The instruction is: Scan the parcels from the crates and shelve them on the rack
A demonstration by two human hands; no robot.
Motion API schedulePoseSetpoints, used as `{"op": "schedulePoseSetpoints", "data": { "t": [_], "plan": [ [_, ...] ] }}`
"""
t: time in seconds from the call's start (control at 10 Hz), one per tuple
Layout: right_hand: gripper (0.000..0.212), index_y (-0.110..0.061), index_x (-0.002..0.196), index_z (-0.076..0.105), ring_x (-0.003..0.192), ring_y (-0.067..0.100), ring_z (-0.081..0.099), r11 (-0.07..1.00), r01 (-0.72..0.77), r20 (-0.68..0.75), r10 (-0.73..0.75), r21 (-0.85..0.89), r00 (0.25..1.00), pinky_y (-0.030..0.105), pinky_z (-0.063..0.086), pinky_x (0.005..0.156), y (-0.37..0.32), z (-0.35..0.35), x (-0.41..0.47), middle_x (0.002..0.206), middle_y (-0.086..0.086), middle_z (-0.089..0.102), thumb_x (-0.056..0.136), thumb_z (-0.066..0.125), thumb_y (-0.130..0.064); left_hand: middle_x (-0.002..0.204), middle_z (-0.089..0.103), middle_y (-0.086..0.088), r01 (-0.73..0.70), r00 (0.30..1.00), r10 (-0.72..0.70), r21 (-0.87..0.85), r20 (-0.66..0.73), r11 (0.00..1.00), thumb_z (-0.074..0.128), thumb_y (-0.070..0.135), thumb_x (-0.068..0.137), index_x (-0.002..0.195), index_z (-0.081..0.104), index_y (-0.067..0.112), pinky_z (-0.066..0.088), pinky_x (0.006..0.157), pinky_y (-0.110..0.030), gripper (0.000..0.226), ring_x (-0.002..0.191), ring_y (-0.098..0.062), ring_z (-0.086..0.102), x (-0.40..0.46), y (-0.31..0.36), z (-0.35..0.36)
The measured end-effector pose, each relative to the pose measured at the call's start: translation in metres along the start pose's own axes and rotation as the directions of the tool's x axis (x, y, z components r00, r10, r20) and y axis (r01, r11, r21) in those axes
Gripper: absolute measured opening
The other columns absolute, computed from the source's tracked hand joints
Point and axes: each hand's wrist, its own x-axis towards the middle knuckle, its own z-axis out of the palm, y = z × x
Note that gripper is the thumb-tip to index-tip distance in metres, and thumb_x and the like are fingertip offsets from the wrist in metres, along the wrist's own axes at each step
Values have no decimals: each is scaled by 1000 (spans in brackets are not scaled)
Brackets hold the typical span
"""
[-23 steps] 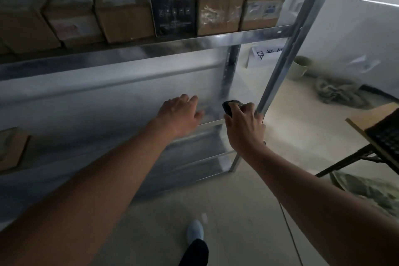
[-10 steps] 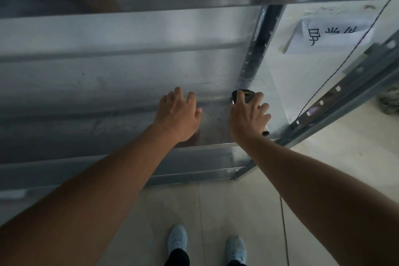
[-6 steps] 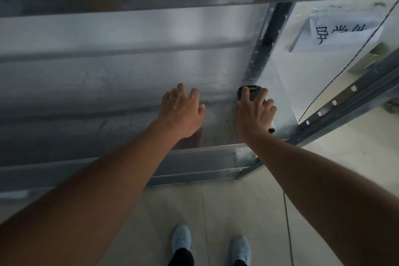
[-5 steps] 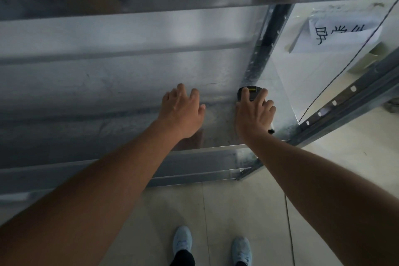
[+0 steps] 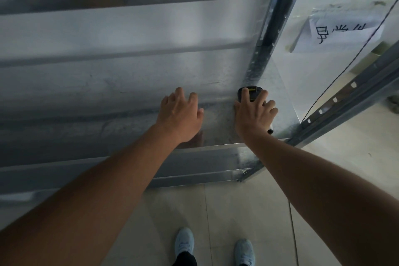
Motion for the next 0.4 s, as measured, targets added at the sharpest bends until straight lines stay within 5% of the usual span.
{"op": "schedulePoseSetpoints", "data": {
  "t": [0.2,0.4],
  "plan": [
    [50,-30,153,30,122,45,47,1000,-8,33,8,14,999,57,38,104,-4,-16,-8,150,22,32,109,35,-53,141,46,-23,-4,1000,4,-6,-8,1000,43,45,109,139,51,11,39,112,-51,47,128,-43,53,-7,-8,-10],
    [55,-25,158,35,133,44,45,986,136,-3,-136,91,991,53,36,109,-17,-64,-42,156,18,40,110,33,-51,142,46,-22,-24,1000,24,-38,-19,999,41,46,109,138,51,12,39,111,-50,46,127,-43,55,-24,-19,-34]
  ]
}}
